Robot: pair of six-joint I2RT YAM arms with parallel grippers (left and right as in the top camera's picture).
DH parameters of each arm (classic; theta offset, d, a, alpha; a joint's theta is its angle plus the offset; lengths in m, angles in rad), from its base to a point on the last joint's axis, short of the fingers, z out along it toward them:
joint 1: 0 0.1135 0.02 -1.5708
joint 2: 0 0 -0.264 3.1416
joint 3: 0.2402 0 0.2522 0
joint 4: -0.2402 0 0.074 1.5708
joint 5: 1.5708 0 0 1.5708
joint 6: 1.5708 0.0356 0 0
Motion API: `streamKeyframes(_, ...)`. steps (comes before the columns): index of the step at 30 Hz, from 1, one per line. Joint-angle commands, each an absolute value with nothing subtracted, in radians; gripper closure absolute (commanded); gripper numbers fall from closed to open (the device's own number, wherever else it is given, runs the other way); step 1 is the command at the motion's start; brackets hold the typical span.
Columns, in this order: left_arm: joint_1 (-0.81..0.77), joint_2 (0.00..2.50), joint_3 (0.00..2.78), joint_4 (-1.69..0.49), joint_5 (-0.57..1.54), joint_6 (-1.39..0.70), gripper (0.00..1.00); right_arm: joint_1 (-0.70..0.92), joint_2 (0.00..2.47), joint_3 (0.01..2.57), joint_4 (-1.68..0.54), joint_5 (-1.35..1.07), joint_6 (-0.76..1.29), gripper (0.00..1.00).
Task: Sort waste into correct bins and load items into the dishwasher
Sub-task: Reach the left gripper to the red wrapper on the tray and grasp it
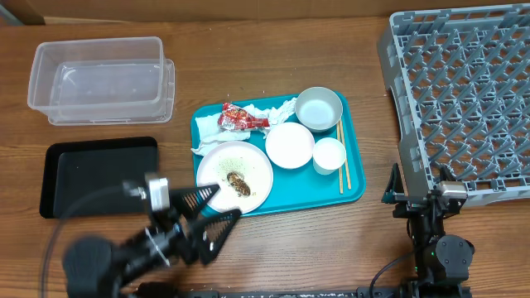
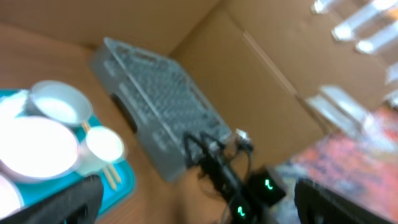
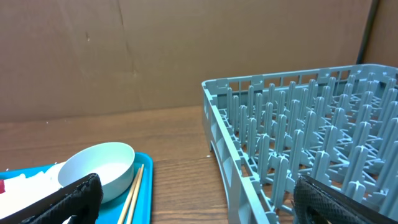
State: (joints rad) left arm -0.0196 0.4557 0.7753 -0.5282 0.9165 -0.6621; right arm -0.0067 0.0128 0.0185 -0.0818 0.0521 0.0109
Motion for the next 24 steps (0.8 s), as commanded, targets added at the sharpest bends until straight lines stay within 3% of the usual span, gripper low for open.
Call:
streamKeyframes(1,-0.021,0.707,1.044,-0.788,0.745,-0.292,0.00,-0.009,0.003,0.008,-0.078,0.059,0.008,0.00)
streamKeyframes(5,-0.021,1.000,1.348,-1.133,0.725,-0.090,0.00,-0.009,0.003,0.008,-0.078,0.059,0.008,0.00)
streamKeyframes(10,-0.045,1.222,1.532,-1.260,0.860,-0.043,0.00,-0.009,0.003,0.008,-0.078,0.059,0.008,0.00)
streamKeyframes(13,-0.146,1.317,1.631,-1.323,0.553,-0.136,0.00,-0.009,0.003,0.008,-0.078,0.059,0.008,0.00)
streamKeyframes(17,-0.366,1.482,1.790,-1.465,-0.025,-0.208,0.00,-0.009,0.003,0.008,-0.078,0.059,0.008,0.00)
streamKeyframes(24,-0.456,1.760,1.888,-1.456,-0.205,-0.205,0.00,-0.009,0.003,0.008,-0.078,0.059,0.008,0.00)
